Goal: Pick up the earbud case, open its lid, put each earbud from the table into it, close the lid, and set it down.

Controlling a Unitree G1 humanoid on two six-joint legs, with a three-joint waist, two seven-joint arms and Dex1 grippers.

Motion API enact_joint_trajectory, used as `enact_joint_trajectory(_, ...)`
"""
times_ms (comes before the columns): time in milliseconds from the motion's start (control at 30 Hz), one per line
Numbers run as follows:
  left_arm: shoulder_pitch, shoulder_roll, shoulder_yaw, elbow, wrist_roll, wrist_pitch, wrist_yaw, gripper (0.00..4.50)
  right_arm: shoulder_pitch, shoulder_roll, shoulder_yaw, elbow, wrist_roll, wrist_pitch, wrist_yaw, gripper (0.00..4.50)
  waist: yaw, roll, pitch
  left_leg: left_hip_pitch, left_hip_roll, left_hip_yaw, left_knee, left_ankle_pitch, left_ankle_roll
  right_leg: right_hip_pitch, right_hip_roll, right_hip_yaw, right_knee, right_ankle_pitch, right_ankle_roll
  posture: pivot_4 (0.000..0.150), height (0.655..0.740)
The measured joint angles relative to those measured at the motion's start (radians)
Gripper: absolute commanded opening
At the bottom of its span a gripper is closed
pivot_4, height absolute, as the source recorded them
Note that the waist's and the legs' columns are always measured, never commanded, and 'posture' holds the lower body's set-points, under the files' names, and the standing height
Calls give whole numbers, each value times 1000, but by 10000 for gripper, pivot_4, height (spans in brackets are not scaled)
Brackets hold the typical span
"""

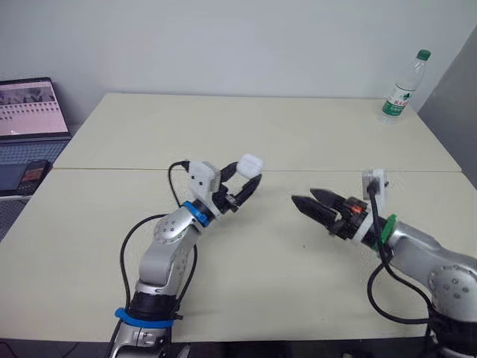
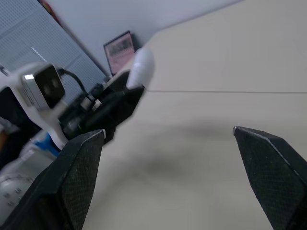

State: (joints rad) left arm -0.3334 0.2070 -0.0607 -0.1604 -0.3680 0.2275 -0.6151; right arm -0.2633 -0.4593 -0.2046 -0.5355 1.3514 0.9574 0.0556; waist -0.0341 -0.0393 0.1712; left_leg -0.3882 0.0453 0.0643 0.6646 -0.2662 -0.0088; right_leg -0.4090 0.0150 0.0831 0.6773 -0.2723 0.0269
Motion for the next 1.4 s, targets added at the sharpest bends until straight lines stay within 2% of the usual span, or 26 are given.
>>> enact_joint_trajectory(200, -2, -3, -45, 1, -4, -16, -53, 27463, -94, 18, 63, 70, 289, -20, -318, 45000, 0, 0, 0, -8, 0, -5, 1, 0, 0, -3, -1, -5, -3, 0, 0, 1500, 7362)
enact_joint_trajectory(367, -5, -4, -52, 2, -4, -19, -66, 27463, -121, 23, 126, 116, 396, -53, -456, 45000, 1, 0, 0, -12, 0, -8, 1, 0, 0, -7, -1, -9, -1, 0, -1, 1500, 7362)
enact_joint_trajectory(567, -5, -3, -52, 2, -4, -19, -75, 27463, -142, 25, 178, 128, 435, -74, -497, 45000, 1, 0, 0, -12, 0, -8, 1, 0, 0, -7, -1, -10, -1, 0, -1, 1500, 7362)
enact_joint_trajectory(667, -5, -2, -52, 2, -4, -19, -76, 27463, -150, 25, 185, 133, 435, -83, -496, 38739, 1, 0, 0, -12, 0, -9, 1, 0, 0, -7, -1, -10, -1, 0, -1, 1500, 7362)
enact_joint_trajectory(933, -4, -3, -53, 2, -3, -20, -76, 27463, -152, 23, 186, 148, 430, -98, -490, 9080, 1, 0, 0, -12, 1, -9, 1, 0, 0, -7, -1, -10, -1, 0, -1, 1500, 7362)
enact_joint_trajectory(967, -4, -3, -53, 2, -1, -21, -76, 27463, -153, 22, 187, 148, 429, -99, -490, 6681, 1, 0, 0, -12, 1, -9, 1, 0, 0, -7, -1, -10, -1, 0, -1, 1500, 7362)
enact_joint_trajectory(1167, -3, -3, -53, 2, -2, -20, -77, 27463, -153, 22, 187, 148, 428, -99, -489, 6730, 1, 0, 0, -12, 1, -9, 1, 0, 0, -7, -1, -10, -1, 0, -1, 1500, 7362)
enact_joint_trajectory(1333, -3, -3, -54, 2, -17, -2, -90, 44222, -153, 19, 188, 148, 415, -100, -471, 6730, 1, 0, 0, -12, 1, -9, 1, 0, 0, -7, -1, -10, -1, 0, -1, 1500, 7362)
enact_joint_trajectory(1400, -3, -1, -58, 2, -19, 1, -94, 44672, -154, 13, 188, 148, 398, -100, -465, 6730, 1, 0, 0, -12, 1, -9, 1, 0, 0, -7, -1, -10, -1, 0, -1, 1500, 7362)
